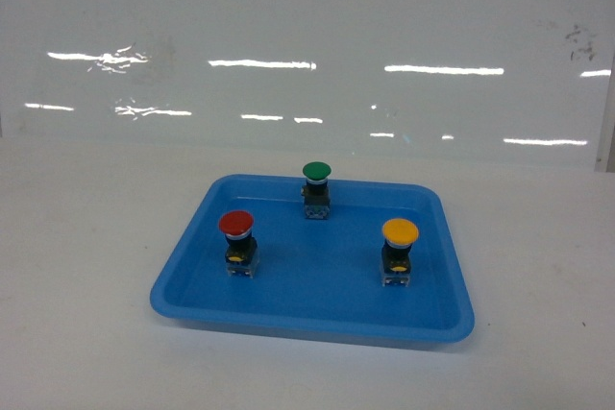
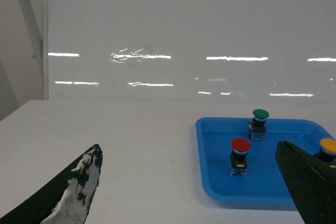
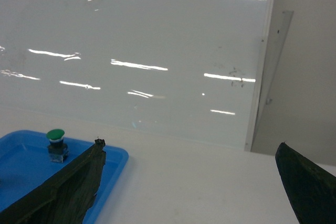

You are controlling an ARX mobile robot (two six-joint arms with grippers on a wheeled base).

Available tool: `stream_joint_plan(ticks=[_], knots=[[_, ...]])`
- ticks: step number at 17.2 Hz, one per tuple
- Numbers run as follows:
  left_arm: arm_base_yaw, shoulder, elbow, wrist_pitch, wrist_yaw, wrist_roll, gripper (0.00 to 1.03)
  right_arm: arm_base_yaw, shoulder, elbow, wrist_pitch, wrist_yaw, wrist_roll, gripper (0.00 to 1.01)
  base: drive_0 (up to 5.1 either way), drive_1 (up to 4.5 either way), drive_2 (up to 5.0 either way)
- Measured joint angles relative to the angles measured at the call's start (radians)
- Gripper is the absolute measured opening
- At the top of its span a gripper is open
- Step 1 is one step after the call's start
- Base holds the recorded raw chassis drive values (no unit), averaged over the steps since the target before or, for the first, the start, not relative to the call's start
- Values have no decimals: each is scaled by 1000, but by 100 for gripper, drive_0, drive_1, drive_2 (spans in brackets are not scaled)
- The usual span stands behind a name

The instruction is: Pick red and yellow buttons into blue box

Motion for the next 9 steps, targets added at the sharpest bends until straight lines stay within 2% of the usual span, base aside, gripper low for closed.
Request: stream_joint_plan(ticks=[1, 2, 4, 5, 7, 9], knots=[[0, 0, 0, 0, 0, 0, 98, 47, 307, 100, 114, -21, -25, 98, 0, 0, 0], [0, 0, 0, 0, 0, 0, 98, 66, 346, 100, 76, -21, -37, 98, 0, 0, 0], [0, 0, 0, 0, 0, 0, 98, 121, 339, 117, 61, -43, -47, 98, 0, 0, 0], [0, 0, 0, 0, 0, 0, 98, 147, 339, 134, 37, -39, -50, 98, 0, 0, 0], [0, 0, 0, 0, 0, 0, 98, 195, 326, 135, 0, -24, -54, 98, 0, 0, 0], [0, 0, 0, 0, 0, 0, 98, 253, 330, 139, 16, 19, -65, 98, 0, 0, 0]])
